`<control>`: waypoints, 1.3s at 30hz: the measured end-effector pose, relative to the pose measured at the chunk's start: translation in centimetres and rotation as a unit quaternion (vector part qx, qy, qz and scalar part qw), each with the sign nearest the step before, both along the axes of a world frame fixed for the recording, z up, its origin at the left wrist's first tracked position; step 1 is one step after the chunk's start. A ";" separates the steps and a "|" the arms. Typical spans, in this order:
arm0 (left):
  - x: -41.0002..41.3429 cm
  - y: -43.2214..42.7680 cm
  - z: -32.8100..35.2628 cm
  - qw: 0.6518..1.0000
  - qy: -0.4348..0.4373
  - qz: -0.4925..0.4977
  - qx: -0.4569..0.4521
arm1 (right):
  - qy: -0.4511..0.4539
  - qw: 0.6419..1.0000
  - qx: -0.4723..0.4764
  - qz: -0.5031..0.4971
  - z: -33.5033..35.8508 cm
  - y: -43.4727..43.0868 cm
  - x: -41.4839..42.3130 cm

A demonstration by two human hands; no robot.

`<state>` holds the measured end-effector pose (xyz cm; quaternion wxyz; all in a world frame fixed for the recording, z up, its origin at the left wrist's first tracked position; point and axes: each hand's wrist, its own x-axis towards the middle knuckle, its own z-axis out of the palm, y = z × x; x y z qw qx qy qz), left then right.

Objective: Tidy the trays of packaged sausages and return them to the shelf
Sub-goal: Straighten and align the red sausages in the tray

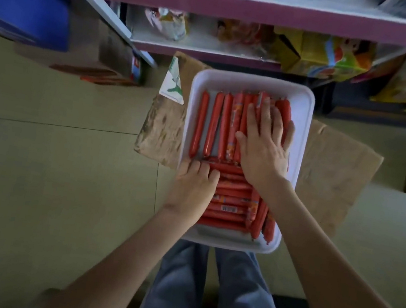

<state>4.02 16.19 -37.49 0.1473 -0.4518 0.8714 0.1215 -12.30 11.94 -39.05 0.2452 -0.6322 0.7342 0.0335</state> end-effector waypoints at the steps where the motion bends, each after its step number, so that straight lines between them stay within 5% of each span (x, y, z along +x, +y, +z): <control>1: 0.2 -0.2 0.4 1.000 0.026 0.003 0.007 | -0.001 1.000 0.006 0.010 0.1 0.0 0.2; 5: 1.4 -1.1 3.2 0.987 0.143 0.058 0.033 | -0.047 0.998 0.046 0.012 1.8 -0.5 -0.5; 9: 2.1 -3.7 10.2 0.926 0.251 0.241 0.147 | -0.297 0.945 0.133 -0.016 9.0 -0.6 -1.7; 11: 2.1 -5.0 14.0 0.893 0.284 0.298 0.180 | -0.351 0.921 0.165 -0.041 13.8 -0.3 -2.2; 14: 2.0 -6.6 19.8 0.839 0.347 0.347 0.236 | -0.391 0.908 0.064 -0.136 21.3 -0.4 -2.9; 18: 1.2 -7.6 27.2 0.766 0.433 0.359 0.313 | -0.538 0.800 -0.062 -0.257 30.1 0.1 -4.2; 25: -1.3 -7.7 36.7 0.784 0.478 0.265 0.294 | -0.537 0.779 -0.167 -0.277 38.7 1.5 -6.3; 27: -2.0 -7.4 38.7 0.737 0.530 0.289 0.305 | -0.562 0.744 -0.185 -0.312 39.8 1.8 -6.6; 30: -3.0 -6.3 40.3 0.608 0.644 0.325 0.333 | -0.599 0.692 -0.182 -0.361 40.3 2.6 -6.9; 31: -3.3 -6.0 40.6 0.597 0.666 0.314 0.319 | -0.609 0.678 -0.179 -0.370 40.2 2.7 -7.0; 36: -4.8 -4.4 42.1 0.665 0.674 0.219 0.238 | -0.664 0.622 -0.148 -0.387 40.5 2.5 -6.4; 39: -5.4 -3.7 42.8 0.684 0.668 0.190 0.224 | -0.678 0.623 -0.124 -0.369 40.7 2.6 -5.8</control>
